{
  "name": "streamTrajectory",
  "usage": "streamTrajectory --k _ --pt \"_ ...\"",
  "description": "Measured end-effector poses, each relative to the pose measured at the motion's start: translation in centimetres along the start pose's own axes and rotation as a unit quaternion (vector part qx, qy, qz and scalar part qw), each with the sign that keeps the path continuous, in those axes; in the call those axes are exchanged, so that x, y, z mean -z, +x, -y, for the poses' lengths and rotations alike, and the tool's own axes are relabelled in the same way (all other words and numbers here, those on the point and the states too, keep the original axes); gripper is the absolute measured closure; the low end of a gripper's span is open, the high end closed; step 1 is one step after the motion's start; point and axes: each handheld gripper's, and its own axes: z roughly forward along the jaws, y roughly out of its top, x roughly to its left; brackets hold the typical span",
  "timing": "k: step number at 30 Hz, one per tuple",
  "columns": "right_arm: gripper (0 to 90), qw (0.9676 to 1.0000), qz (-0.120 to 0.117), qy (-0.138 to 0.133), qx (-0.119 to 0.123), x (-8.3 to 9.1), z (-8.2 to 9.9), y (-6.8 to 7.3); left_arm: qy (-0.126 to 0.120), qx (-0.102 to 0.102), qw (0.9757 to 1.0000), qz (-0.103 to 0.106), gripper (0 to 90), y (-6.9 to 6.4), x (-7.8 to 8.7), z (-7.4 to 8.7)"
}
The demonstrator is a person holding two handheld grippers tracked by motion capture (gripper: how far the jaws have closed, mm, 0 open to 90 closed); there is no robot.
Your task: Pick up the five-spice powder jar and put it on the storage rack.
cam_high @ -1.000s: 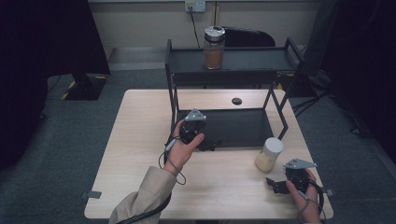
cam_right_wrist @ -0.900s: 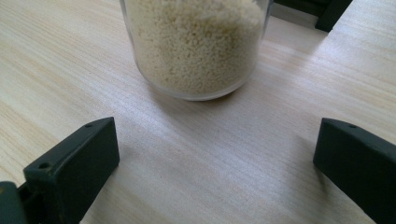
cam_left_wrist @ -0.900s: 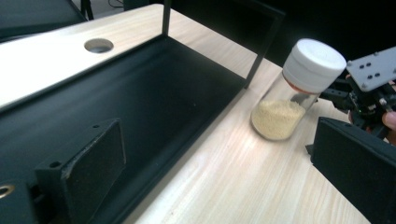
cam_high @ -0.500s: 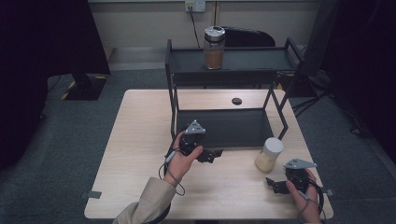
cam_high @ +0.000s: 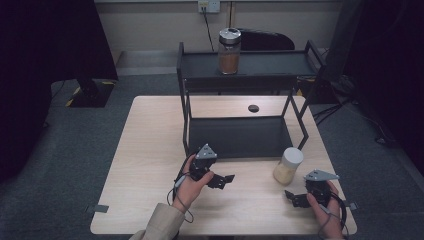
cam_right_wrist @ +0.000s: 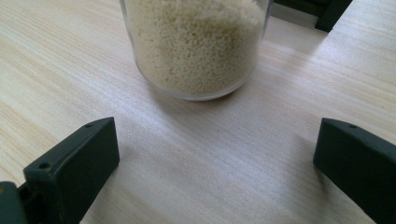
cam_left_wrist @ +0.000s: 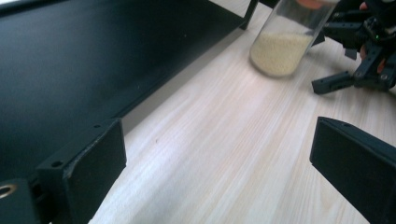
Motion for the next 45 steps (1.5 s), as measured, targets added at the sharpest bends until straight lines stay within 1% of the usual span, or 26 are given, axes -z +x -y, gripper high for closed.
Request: streamTrajectory --k 4,12,13,18,23,29,31,34,37,40,41,42,43,45 --pt "0.0 1.0 0.0 0.0 0.0 0.0 0.0 0.0 0.005 0.002 1.0 -0.003 2.8 0.2 0.5 0.9" --pt "0.0 1.0 0.0 0.0 0.0 0.0 0.0 0.0 0.01 0.02 0.9997 -0.01 2.8 1.0 1.8 3.1" --pt "0.0 1.0 0.0 0.0 0.0 0.0 0.0 0.0 0.01 0.019 0.9997 -0.013 2.8 1.0 1.9 3.3" --pt "0.0 1.0 0.0 0.0 0.0 0.0 0.0 0.0 0.019 0.02 0.9994 -0.021 2.8 1.1 2.6 3.9" --pt "0.0 1.0 0.001 0.0 0.0 0.0 0.0 0.0 0.023 0.022 0.9992 -0.024 2.8 1.3 3.4 4.7" --pt "0.0 1.0 0.001 0.0 -0.001 0.0 0.0 0.1 0.027 0.032 0.9985 -0.033 2.7 1.5 4.3 5.7" --pt "0.0 1.0 0.001 0.0 0.0 0.0 0.0 0.1 0.035 0.026 0.9982 -0.041 2.7 1.3 4.7 5.9" --pt "0.0 1.0 0.001 0.0 0.0 0.0 0.0 0.1 0.041 0.03 0.9976 -0.047 2.7 1.4 5.2 6.3" --pt "0.0 1.0 0.001 0.0 0.0 0.0 0.0 0.1 0.055 0.026 0.9964 -0.06 2.7 1.2 5.4 6.5" --pt "0.0 1.0 0.001 0.0 0.0 0.0 0.0 0.1 0.06 0.024 0.9956 -0.068 2.7 1.2 5.6 6.9" --pt "0.0 1.0 0.001 0.0 0.0 0.0 0.0 0.1 0.062 0.022 0.995 -0.075 2.7 1.0 5.7 7.0" --pt "0.0 1.0 0.001 0.0 0.0 0.0 0.0 0.1 0.07 0.014 0.9939 -0.084 2.7 0.8 5.7 6.9" --pt "0.0 1.0 0.001 0.0 0.0 0.0 0.0 0.1 0.071 0.008 0.9935 -0.089 2.6 0.7 5.7 7.0" --pt "0.0 1.0 0.001 0.0 -0.001 0.0 0.0 0.1 0.074 0.005 0.9931 -0.091 2.6 0.8 5.9 7.0"
